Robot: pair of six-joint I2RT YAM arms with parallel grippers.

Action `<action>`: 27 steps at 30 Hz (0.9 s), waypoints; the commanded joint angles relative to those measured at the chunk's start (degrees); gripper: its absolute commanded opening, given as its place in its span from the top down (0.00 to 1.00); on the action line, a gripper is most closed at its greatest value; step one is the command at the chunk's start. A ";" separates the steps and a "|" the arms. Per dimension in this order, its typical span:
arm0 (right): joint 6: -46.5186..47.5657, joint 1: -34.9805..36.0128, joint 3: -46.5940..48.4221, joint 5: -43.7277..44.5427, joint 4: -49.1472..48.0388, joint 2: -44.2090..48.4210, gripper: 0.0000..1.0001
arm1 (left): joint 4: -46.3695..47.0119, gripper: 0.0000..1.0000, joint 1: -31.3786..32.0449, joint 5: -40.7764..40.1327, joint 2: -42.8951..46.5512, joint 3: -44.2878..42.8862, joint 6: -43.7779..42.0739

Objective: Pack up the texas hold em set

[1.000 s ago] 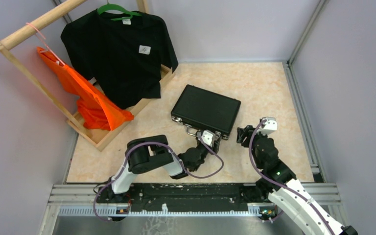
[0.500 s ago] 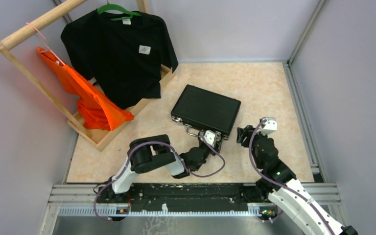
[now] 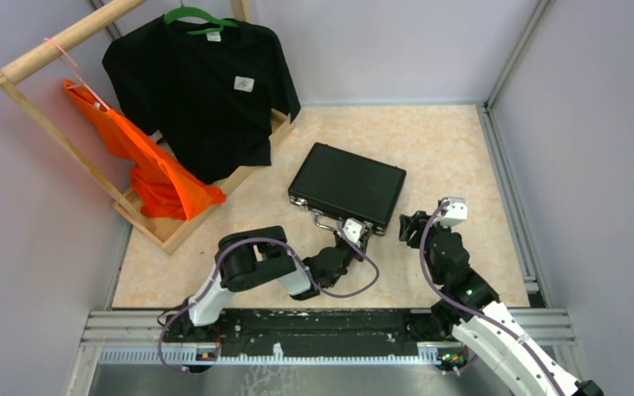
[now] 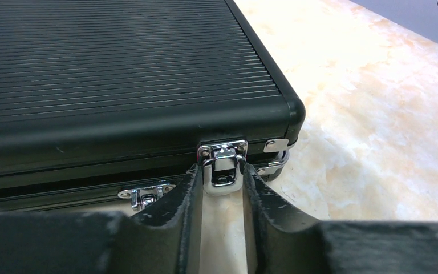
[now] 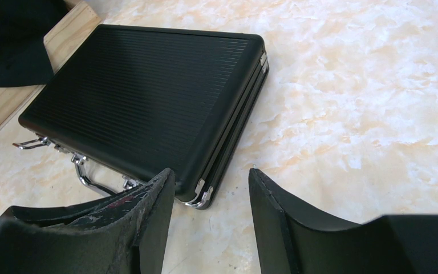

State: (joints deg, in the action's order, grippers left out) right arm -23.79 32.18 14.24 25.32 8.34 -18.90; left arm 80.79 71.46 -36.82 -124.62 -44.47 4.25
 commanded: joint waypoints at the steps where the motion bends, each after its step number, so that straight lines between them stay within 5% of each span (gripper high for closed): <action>1: 0.06 -0.54 0.00 -0.45 -2.95 -0.35 0.49 | 0.68 0.78 -0.39 0.03 -0.26 0.81 1.39; 11: -0.02 -0.54 -0.25 -0.54 -3.21 -0.52 0.49 | -0.14 0.99 -0.14 0.66 1.06 1.44 2.32; 23: -0.09 -0.54 -0.72 -0.91 -3.77 -0.65 0.49 | -11.54 1.00 2.50 -0.63 10.13 5.31 6.47; 24: -0.11 -0.54 -0.71 -0.91 -3.76 -0.62 0.49 | -12.31 0.98 2.56 -0.81 10.46 5.46 6.73; 27: -0.20 -0.53 -0.68 -1.05 -3.55 -0.51 0.49 | -12.91 0.57 2.81 -1.52 10.76 5.98 7.16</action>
State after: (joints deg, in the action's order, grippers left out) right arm -23.81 32.12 13.47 24.95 7.90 -19.29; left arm 70.98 73.84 -37.19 -115.31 -39.64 9.17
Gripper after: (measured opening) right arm 0.509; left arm 0.199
